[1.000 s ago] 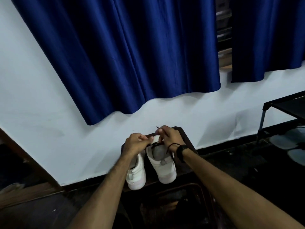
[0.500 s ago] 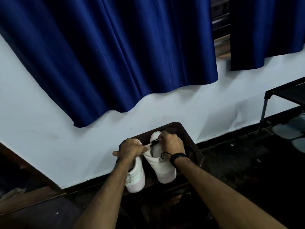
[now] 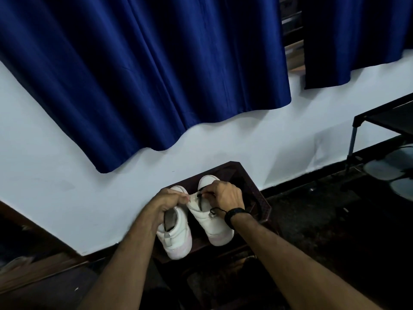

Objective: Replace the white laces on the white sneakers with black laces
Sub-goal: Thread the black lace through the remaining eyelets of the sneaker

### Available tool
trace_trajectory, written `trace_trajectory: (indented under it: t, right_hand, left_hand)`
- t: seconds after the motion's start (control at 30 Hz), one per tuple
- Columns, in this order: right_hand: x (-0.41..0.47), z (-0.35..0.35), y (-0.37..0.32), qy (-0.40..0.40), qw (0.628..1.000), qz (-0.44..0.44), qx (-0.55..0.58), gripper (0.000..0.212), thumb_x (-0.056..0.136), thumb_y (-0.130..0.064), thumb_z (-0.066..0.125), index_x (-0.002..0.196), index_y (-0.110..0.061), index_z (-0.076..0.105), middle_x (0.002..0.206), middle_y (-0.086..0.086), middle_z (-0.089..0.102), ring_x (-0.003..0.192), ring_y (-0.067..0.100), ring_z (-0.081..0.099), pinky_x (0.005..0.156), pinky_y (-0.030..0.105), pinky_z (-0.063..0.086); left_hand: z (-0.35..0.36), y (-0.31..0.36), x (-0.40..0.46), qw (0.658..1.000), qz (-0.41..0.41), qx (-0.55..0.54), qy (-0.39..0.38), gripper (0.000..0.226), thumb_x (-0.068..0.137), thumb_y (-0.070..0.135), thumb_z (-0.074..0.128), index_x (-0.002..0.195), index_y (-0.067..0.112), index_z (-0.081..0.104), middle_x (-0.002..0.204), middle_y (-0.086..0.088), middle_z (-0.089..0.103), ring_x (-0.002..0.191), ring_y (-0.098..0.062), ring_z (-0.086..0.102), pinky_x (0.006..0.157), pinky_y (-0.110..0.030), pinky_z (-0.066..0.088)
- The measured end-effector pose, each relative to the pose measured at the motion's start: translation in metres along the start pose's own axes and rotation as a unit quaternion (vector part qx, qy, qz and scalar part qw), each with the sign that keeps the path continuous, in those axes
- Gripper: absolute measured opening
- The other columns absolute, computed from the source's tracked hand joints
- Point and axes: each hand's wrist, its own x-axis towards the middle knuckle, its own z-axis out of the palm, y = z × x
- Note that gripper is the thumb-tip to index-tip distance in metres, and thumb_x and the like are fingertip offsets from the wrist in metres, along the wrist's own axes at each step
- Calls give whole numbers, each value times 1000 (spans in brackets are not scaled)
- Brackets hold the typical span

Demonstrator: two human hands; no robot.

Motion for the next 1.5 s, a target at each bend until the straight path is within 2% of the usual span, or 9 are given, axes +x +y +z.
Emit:
trace_trajectory:
  t: [0.57,0.73,0.87,1.0,1.1,1.17,1.23,1.37,1.5]
  right_hand:
    - [-2,6,-14,30,999,33,14,15,85,-36,59,90,-32,72,86,-2,72,89,24,64,80,29,46]
    - [-3,7,-18,45,999,13,-8,15,84,-31,58,88,-29,72,83,2,71,85,24,64,84,27,39]
    - [-5,2,-17,52,998,22,26,16,86,-35,58,88,-30,73,84,0,72,86,21,61,84,24,37]
    - [-4,4,-15,50,996,28,66,9,81,-32,61,85,-29,69,82,-6,71,85,17,61,82,23,35]
    - [-1,10,-10,64,994,31,78,15,76,-27,63,90,-27,58,83,-6,69,84,19,57,76,25,32]
    - [1,15,-9,64,995,30,71,21,74,-25,62,93,-28,53,82,-6,68,81,19,57,75,25,31]
    - [4,21,-7,71,995,26,66,25,72,-26,61,94,-30,50,81,-7,68,81,17,59,77,26,33]
    - [7,24,-2,69,995,7,67,25,73,-30,63,95,-32,53,82,-9,68,85,15,59,78,24,31]
    - [6,23,-1,76,995,9,61,19,76,-30,63,93,-30,55,81,-8,70,82,20,58,77,26,32]
  left_hand:
    - [2,1,-5,998,10,-58,-20,20,79,4,78,97,-3,72,81,-9,73,68,-12,67,56,-14,51]
    - [4,-1,-3,998,21,-58,-28,26,78,8,80,100,-3,74,95,-14,75,91,-21,70,86,-25,54]
    - [2,3,-5,998,6,-61,-26,16,92,16,68,91,0,71,72,-8,70,59,-12,66,54,-16,50]
    - [5,6,1,999,13,36,5,4,81,3,72,78,4,71,67,-7,64,66,-19,54,64,-24,43]
    - [11,-3,6,996,53,61,27,21,75,-5,74,67,13,71,54,4,64,65,-17,57,68,-25,49]
    - [15,-8,9,992,89,81,26,9,65,11,80,66,19,76,65,3,71,74,-19,65,81,-30,54]
    - [17,-10,6,978,110,163,68,3,69,25,75,69,28,77,75,11,72,81,-12,65,79,-23,47]
    - [20,-4,0,926,198,299,117,23,68,32,53,56,47,65,70,15,67,89,-12,63,91,-40,46]
    - [14,-6,7,915,202,339,87,27,74,37,53,54,53,62,80,20,63,104,-11,55,97,-44,40]
